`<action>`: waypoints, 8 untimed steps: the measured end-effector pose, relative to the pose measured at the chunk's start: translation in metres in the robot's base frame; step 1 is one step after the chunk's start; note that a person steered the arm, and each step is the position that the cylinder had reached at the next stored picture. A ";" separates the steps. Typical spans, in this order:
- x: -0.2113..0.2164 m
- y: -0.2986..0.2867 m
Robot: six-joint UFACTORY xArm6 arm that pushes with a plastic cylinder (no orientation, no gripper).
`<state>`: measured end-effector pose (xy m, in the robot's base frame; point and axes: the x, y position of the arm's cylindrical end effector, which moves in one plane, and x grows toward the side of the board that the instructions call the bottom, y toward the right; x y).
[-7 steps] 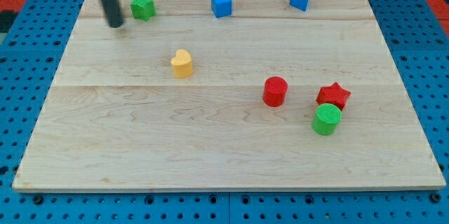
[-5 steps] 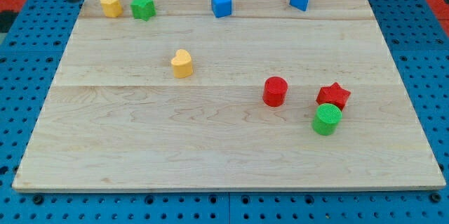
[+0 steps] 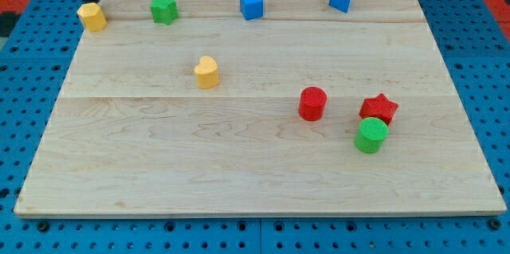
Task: Push the yellow hexagon towards the yellow heart
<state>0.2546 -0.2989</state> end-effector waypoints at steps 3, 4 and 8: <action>0.029 0.062; 0.029 0.045; 0.079 0.090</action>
<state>0.3339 -0.2084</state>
